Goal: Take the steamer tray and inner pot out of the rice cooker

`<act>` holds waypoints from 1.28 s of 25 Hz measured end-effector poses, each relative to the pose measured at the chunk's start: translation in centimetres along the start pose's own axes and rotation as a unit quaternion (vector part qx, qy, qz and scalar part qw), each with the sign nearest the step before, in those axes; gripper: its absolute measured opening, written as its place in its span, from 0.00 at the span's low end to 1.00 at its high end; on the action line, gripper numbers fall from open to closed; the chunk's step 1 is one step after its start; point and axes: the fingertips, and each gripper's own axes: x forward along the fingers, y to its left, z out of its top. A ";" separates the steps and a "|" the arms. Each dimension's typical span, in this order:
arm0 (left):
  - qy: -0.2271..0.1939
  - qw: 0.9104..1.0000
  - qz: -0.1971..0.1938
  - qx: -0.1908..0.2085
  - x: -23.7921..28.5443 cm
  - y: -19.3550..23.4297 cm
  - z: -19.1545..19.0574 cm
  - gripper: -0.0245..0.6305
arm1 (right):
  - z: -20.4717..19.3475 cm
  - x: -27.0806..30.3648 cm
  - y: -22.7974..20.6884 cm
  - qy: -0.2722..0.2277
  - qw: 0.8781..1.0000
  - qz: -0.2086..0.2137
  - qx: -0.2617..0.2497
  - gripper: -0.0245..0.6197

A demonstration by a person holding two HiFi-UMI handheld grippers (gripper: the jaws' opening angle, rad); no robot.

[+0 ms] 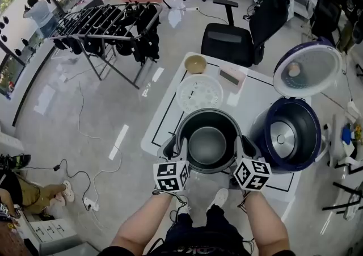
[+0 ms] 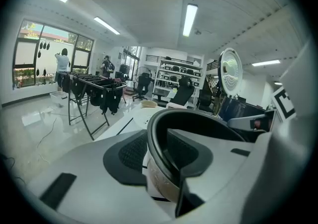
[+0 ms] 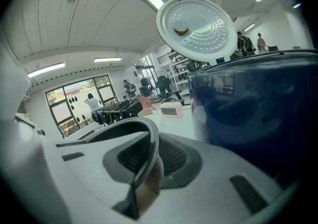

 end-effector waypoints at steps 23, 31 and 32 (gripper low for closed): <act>-0.139 0.970 -0.193 0.057 -12.8 -5.4 10.1 0.04 | 8.9 -14.9 7.5 -0.184 0.978 0.022 -0.098 0.04; -0.154 0.935 -0.286 0.141 -17.5 -12.1 10.1 0.04 | 9.4 -25.6 9.0 -0.230 0.963 -0.025 -0.140 0.04; -0.154 0.931 -0.298 0.143 -18.1 -13.2 10.0 0.04 | 9.4 -26.8 9.2 -0.232 0.960 -0.030 -0.153 0.04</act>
